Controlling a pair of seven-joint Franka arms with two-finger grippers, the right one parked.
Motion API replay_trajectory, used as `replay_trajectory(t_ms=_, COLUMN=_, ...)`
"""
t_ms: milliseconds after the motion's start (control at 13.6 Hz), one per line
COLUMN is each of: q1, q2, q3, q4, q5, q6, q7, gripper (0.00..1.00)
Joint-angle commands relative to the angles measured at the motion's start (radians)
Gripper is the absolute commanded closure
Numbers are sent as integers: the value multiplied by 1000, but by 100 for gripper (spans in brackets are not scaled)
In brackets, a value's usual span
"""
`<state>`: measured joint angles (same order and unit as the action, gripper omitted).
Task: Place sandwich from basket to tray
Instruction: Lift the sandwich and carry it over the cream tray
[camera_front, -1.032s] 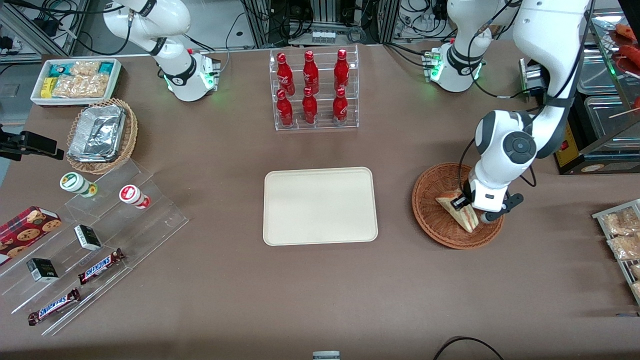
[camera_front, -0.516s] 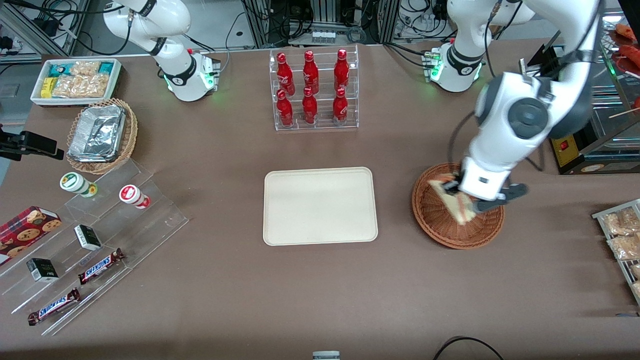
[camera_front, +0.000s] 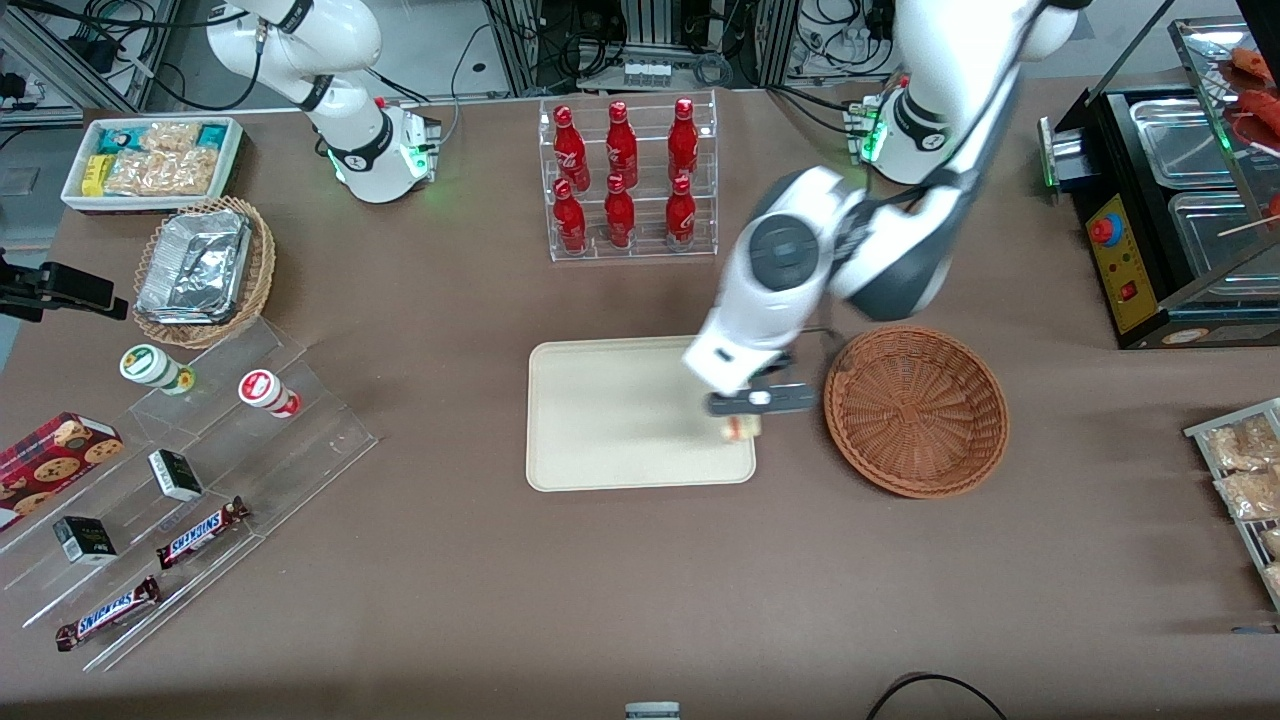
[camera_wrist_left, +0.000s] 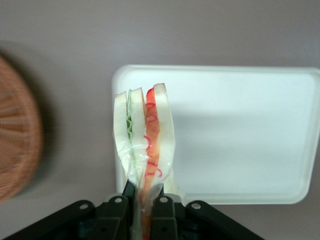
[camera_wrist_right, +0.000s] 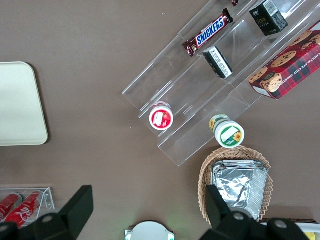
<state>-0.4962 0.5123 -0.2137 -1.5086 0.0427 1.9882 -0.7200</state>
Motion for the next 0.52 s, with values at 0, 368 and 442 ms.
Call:
replay_trajectory(t_ms=0, q1=-77, q2=129, q3=11, q4=154, q5=20, q6=-11, q7=-12, gripper=100)
replay_trajectory(t_ms=368, q1=-130, q2=235, q3=11, q4=157, q5=59, q6=115, q7=-18, gripper=100)
replay_trajectory(t_ms=442, q1=-137, q2=250, q3=13, q4=157, q5=59, q6=126, q7=-18, gripper=100)
